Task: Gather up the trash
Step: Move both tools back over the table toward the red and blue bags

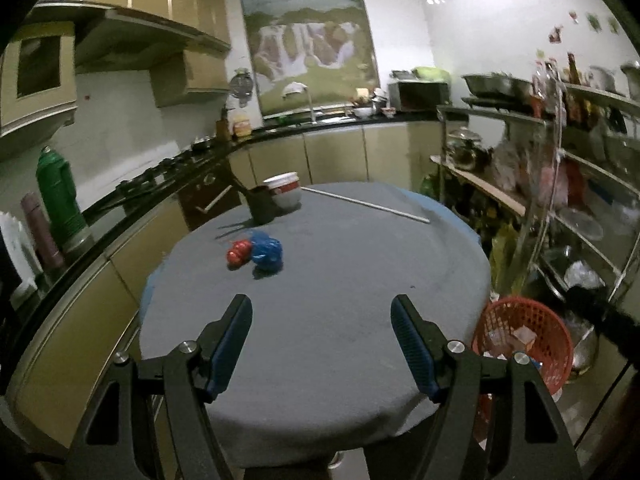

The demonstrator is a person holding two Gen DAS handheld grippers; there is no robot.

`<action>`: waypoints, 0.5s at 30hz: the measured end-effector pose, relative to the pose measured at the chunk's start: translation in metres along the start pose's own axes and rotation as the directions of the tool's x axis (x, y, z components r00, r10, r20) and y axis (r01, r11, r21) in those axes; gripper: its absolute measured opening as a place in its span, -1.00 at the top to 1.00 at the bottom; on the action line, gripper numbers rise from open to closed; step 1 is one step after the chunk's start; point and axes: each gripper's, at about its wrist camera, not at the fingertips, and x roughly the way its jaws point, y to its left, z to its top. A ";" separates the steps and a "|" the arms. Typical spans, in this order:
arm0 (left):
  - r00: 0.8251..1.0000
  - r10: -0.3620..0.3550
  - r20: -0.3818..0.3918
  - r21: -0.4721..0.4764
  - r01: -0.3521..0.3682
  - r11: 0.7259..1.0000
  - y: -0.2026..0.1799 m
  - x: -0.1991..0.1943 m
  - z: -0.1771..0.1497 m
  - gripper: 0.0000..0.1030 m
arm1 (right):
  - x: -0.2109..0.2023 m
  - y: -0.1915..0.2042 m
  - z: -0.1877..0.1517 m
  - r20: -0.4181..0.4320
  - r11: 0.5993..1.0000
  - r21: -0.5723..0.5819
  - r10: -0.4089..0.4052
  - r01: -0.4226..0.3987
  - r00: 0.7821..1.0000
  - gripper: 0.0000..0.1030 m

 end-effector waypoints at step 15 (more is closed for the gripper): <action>0.998 0.047 0.051 -0.096 -0.042 0.995 0.050 -0.027 -0.005 -0.71 | 0.014 0.079 -0.005 -0.047 0.982 -0.181 0.040 -0.048 0.998 -0.25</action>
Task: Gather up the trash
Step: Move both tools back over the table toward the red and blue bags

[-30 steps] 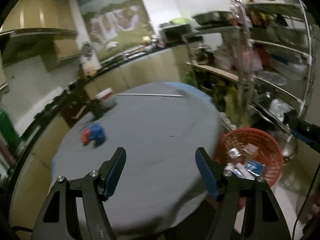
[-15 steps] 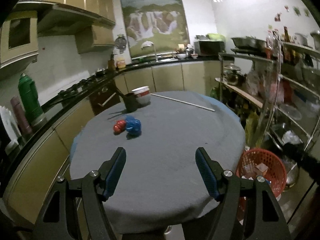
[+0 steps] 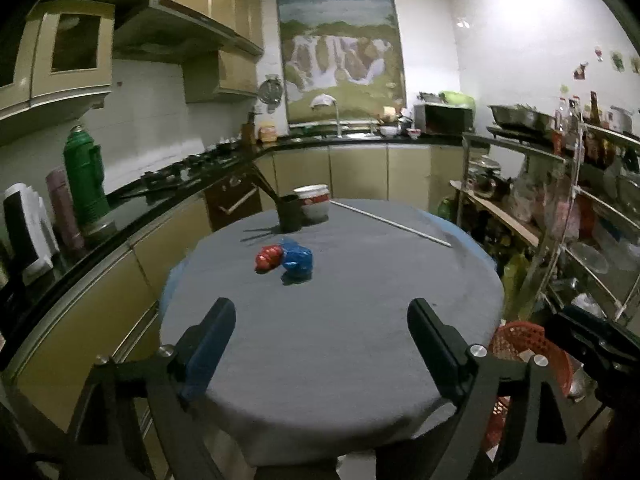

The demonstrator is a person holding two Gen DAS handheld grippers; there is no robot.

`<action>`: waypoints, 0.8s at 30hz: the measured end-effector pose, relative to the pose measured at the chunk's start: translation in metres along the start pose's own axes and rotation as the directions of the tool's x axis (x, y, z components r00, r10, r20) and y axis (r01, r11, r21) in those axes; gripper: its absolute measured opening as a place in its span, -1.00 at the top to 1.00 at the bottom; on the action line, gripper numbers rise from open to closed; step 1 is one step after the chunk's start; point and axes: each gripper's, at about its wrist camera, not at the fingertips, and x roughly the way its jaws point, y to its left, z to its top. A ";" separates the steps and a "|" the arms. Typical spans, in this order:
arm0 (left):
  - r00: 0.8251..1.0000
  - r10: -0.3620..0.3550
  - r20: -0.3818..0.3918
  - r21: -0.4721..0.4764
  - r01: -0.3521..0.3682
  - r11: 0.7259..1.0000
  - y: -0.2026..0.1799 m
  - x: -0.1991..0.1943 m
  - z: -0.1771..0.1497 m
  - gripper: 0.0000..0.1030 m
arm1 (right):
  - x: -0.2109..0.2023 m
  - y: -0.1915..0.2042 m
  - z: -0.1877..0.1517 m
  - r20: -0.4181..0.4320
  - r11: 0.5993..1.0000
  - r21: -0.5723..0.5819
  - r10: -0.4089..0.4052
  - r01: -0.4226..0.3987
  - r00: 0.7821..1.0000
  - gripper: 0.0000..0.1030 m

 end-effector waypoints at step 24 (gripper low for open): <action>0.996 0.084 0.008 -0.120 -0.082 0.989 0.066 -0.015 -0.017 -0.74 | 0.030 0.084 -0.008 -0.059 0.988 -0.150 0.026 -0.035 0.998 -0.25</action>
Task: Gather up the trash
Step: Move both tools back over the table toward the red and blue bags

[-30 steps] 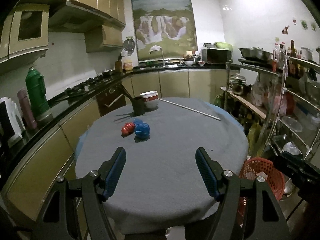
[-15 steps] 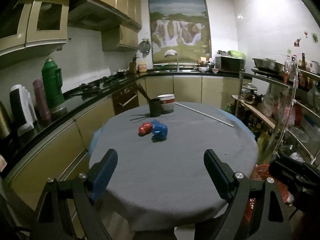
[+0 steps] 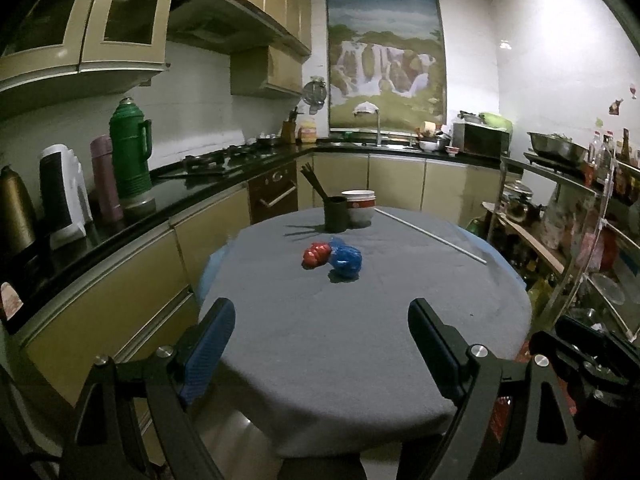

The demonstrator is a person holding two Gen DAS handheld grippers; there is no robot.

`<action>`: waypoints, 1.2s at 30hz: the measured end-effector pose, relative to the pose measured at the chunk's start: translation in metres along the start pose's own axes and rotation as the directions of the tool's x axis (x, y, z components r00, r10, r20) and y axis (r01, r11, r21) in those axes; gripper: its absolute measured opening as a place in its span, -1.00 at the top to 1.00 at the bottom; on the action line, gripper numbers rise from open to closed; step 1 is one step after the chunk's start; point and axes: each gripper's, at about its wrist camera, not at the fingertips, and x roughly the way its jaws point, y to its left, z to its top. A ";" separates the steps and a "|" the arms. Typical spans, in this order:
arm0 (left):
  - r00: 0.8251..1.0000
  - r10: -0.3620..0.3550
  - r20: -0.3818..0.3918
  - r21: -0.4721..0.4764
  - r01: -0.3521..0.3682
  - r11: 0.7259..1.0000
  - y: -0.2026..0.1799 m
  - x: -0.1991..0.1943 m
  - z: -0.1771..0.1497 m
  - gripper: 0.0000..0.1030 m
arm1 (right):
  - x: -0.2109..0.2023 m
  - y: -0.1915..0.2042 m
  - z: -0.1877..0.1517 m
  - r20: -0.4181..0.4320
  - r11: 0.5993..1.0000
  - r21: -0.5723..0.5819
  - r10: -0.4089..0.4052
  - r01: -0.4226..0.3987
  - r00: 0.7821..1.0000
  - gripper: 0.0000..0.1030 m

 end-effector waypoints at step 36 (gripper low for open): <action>0.993 0.082 -0.084 -0.025 -0.084 0.996 0.017 0.027 -0.008 -0.78 | 0.008 0.009 0.009 0.018 1.000 0.027 0.010 -0.010 1.000 -0.25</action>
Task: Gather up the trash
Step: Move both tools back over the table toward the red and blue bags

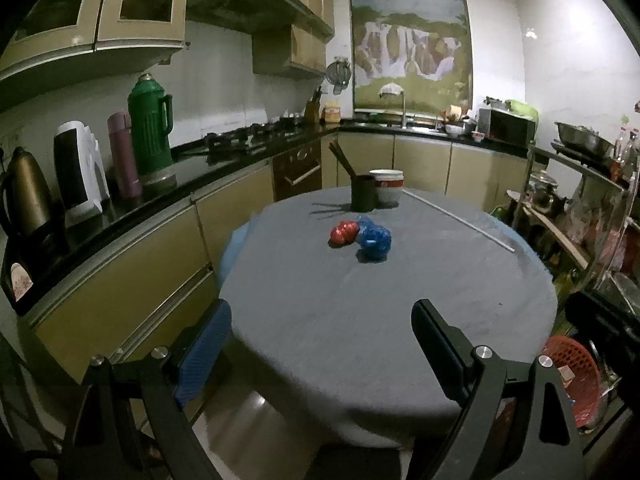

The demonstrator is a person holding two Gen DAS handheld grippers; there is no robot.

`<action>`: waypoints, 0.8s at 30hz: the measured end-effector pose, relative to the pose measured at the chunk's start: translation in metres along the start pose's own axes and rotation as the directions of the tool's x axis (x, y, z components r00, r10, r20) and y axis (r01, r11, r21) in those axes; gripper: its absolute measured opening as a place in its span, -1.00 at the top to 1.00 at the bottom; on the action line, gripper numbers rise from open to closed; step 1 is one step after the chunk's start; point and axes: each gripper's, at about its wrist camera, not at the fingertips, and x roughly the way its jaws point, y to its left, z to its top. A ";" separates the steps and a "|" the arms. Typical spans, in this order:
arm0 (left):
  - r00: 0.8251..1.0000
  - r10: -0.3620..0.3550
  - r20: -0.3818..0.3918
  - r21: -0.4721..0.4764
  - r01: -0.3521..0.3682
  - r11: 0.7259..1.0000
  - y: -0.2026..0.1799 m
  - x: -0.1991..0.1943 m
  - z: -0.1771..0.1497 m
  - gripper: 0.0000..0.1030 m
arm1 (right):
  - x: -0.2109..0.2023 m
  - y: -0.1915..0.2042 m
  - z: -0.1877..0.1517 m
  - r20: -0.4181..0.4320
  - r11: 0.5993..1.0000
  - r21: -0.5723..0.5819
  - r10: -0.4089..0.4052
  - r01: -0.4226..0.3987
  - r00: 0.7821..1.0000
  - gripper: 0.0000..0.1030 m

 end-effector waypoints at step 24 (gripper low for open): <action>0.991 0.092 -0.093 0.039 -0.088 0.995 -0.015 0.064 0.031 -0.78 | 0.064 -0.046 0.042 -0.047 0.998 0.056 0.029 -0.026 0.999 -0.25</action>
